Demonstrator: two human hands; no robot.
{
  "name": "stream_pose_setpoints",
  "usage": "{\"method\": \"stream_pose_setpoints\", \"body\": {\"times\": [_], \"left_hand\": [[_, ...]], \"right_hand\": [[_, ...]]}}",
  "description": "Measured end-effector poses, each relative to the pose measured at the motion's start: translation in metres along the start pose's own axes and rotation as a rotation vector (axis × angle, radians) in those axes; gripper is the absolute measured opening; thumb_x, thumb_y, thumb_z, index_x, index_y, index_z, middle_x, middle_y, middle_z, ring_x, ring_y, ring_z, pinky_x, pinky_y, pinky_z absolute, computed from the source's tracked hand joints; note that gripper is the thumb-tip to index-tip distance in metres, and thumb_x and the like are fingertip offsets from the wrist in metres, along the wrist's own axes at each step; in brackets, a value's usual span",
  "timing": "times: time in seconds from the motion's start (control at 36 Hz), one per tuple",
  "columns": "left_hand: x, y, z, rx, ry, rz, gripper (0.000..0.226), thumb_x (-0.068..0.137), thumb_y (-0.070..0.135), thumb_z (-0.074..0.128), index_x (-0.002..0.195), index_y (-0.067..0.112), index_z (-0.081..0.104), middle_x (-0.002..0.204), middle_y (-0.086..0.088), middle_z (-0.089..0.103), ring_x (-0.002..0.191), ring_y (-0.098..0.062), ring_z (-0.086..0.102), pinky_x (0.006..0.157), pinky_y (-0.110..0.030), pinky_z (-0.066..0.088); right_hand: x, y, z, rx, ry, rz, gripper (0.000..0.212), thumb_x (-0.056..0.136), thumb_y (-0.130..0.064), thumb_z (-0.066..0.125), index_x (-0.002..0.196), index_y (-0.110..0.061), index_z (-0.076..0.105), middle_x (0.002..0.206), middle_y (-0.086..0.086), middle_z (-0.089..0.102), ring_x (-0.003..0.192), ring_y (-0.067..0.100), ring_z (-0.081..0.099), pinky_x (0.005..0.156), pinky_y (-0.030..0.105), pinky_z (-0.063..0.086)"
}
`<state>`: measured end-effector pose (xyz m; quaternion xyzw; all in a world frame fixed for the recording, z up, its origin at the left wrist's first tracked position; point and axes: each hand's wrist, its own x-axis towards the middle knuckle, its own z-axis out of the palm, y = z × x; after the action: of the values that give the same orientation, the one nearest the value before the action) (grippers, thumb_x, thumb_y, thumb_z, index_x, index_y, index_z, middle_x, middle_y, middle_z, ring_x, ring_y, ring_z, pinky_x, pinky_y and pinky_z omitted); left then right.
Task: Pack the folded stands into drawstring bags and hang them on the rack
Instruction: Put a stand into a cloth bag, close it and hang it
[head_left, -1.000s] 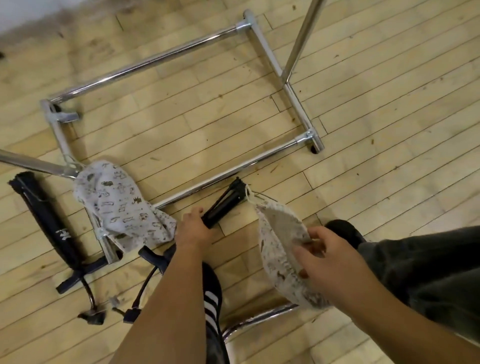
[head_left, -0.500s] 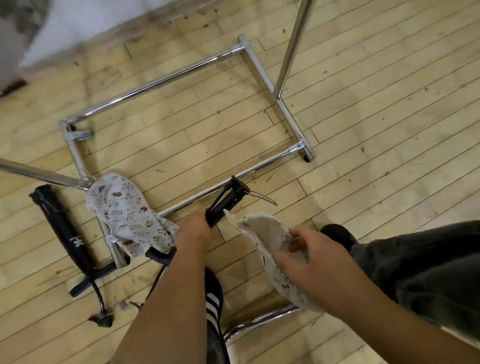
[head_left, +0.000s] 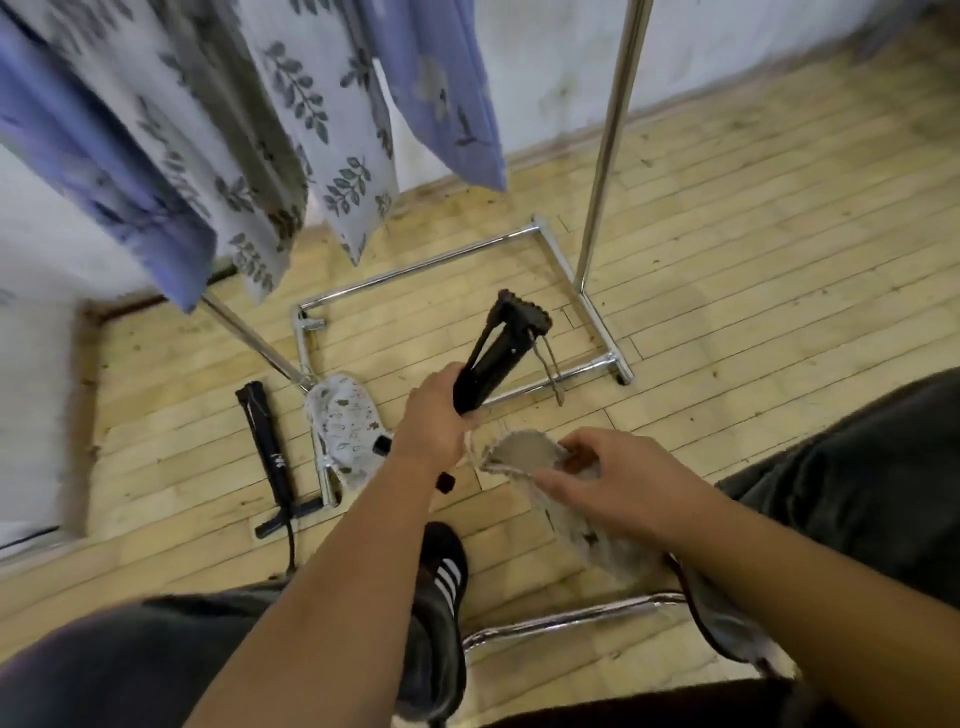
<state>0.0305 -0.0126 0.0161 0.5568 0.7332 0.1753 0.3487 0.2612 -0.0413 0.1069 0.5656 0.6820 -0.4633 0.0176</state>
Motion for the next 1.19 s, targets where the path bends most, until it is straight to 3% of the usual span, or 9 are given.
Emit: {"method": "stream_pose_setpoints", "body": {"times": [0.22,0.36,0.44,0.58,0.75,0.86,0.94,1.06,1.19], "left_hand": [[-0.087,0.087,-0.044,-0.128,0.098,0.107,0.04,0.088,0.021,0.079,0.124,0.022,0.061,0.11,0.006,0.066,0.104,-0.014,0.061,0.072,-0.018,0.042],[-0.131,0.117,-0.044,-0.182,0.13,0.149,0.037,0.085,0.026,0.082,0.117,0.028,0.063,0.108,0.009,0.07,0.104,-0.008,0.064,0.087,-0.023,0.049],[-0.163,0.123,-0.027,-0.229,0.143,0.183,0.032,0.085,0.025,0.082,0.11,0.03,0.064,0.105,0.008,0.07,0.101,-0.004,0.064,0.082,-0.027,0.055],[-0.2,0.126,0.002,-0.283,0.081,0.202,0.042,0.086,0.022,0.081,0.125,0.029,0.066,0.117,0.017,0.068,0.11,0.002,0.061,0.09,-0.018,0.049],[-0.212,0.121,0.014,-0.344,0.052,0.218,0.05,0.09,0.024,0.078,0.129,0.05,0.059,0.126,0.028,0.063,0.122,0.005,0.057,0.104,-0.026,0.049],[-0.205,0.117,0.003,-0.405,0.124,0.134,0.055,0.096,0.018,0.065,0.136,0.053,0.053,0.132,0.032,0.059,0.124,0.011,0.052,0.099,-0.017,0.043],[-0.197,0.104,-0.002,-0.466,0.216,-0.049,0.045,0.098,0.016,0.061,0.135,0.041,0.055,0.126,0.022,0.06,0.118,0.004,0.055,0.092,-0.023,0.049],[-0.191,0.096,0.005,-0.394,0.173,-0.154,0.019,0.099,0.034,0.064,0.117,0.033,0.061,0.112,0.017,0.064,0.098,0.0,0.062,0.07,-0.019,0.048],[-0.192,0.102,0.027,-0.183,-0.034,-0.055,0.038,0.096,0.05,0.066,0.128,0.03,0.061,0.126,0.018,0.062,0.114,0.0,0.058,0.09,-0.018,0.044]], "right_hand": [[-0.055,0.001,-0.014,-0.09,-0.009,-0.085,0.058,0.091,-0.069,0.06,0.13,-0.026,0.063,0.111,-0.009,0.068,0.097,0.009,0.065,0.087,0.031,0.056],[-0.067,0.005,-0.009,-0.106,0.064,-0.16,0.066,0.088,-0.069,0.063,0.133,-0.022,0.065,0.125,-0.004,0.071,0.109,0.013,0.064,0.096,0.033,0.054],[-0.076,0.009,0.0,-0.077,0.109,-0.217,0.07,0.083,-0.072,0.066,0.136,-0.026,0.064,0.127,-0.005,0.07,0.114,0.013,0.065,0.099,0.036,0.054],[-0.079,0.019,0.011,-0.01,0.144,-0.388,0.035,0.09,-0.054,0.059,0.116,-0.032,0.069,0.111,-0.013,0.071,0.104,0.007,0.066,0.09,0.04,0.058],[-0.081,0.033,0.014,0.044,0.197,-0.404,0.036,0.087,-0.044,0.053,0.103,-0.018,0.072,0.093,0.001,0.072,0.088,0.019,0.069,0.076,0.052,0.059],[-0.077,0.034,0.01,0.149,0.268,-0.293,0.046,0.084,-0.063,0.066,0.107,-0.024,0.074,0.097,-0.007,0.075,0.093,0.008,0.071,0.082,0.043,0.062],[-0.076,0.037,0.008,0.263,0.303,-0.195,0.039,0.089,-0.051,0.075,0.115,-0.023,0.075,0.104,-0.008,0.075,0.096,0.005,0.071,0.087,0.033,0.061],[-0.076,0.038,0.007,0.451,0.319,-0.151,0.031,0.089,-0.049,0.076,0.111,-0.027,0.076,0.096,-0.011,0.076,0.088,-0.007,0.07,0.072,0.011,0.055],[-0.077,0.03,0.005,0.564,0.319,-0.119,0.026,0.089,-0.05,0.075,0.107,-0.031,0.076,0.103,-0.014,0.074,0.1,-0.004,0.066,0.082,0.016,0.051]]}}
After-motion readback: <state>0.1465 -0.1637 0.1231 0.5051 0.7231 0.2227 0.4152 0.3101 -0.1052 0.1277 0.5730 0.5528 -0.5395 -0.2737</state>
